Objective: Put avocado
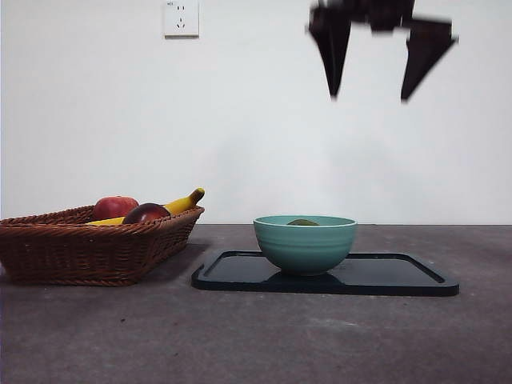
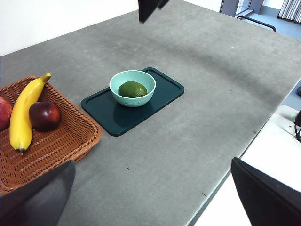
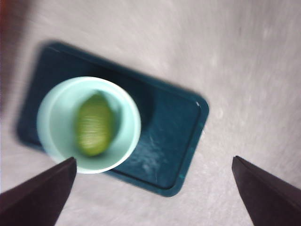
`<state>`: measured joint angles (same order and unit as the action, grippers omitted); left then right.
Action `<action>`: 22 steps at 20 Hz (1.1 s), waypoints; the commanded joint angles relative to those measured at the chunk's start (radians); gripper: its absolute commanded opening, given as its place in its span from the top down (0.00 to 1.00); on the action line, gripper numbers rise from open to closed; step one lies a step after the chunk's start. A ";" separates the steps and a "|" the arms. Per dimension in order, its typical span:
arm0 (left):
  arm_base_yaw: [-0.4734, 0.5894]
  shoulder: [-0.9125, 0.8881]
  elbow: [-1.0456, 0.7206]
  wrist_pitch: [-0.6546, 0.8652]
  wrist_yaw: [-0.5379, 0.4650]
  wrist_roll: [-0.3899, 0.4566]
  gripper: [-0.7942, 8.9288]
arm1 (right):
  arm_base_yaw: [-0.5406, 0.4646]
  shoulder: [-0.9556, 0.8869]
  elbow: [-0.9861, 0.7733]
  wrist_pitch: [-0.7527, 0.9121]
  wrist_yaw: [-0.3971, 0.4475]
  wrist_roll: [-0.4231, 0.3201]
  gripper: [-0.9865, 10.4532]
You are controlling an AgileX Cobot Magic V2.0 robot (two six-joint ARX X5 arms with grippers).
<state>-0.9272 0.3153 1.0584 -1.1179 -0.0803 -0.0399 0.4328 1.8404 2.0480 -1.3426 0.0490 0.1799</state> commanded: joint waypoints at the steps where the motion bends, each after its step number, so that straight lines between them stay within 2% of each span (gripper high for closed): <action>1: -0.009 0.002 0.010 0.010 -0.003 0.002 0.37 | 0.046 -0.100 0.027 -0.072 0.013 -0.010 0.40; 7: -0.009 0.002 0.010 0.011 -0.003 0.001 0.37 | 0.188 -0.373 0.011 -0.072 0.083 -0.010 0.40; 10: -0.009 0.002 0.010 0.012 -0.003 0.002 0.37 | 0.267 -0.518 -0.090 -0.072 0.137 -0.006 0.40; 14: -0.009 0.002 0.010 0.012 -0.003 0.001 0.37 | 0.334 -0.737 -0.346 -0.064 0.196 0.045 0.40; 17: -0.009 0.002 0.010 0.012 -0.003 0.001 0.37 | 0.374 -0.930 -0.603 0.045 0.193 0.119 0.40; 19: -0.009 0.002 0.010 0.015 -0.003 0.001 0.37 | 0.395 -1.067 -0.780 0.111 0.191 0.140 0.40; 22: -0.009 0.002 0.010 0.016 -0.003 0.001 0.37 | 0.405 -1.234 -0.957 0.119 0.161 0.190 0.40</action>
<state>-0.9272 0.3153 1.0584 -1.1172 -0.0799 -0.0399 0.8261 0.6010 1.0779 -1.2388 0.2085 0.3378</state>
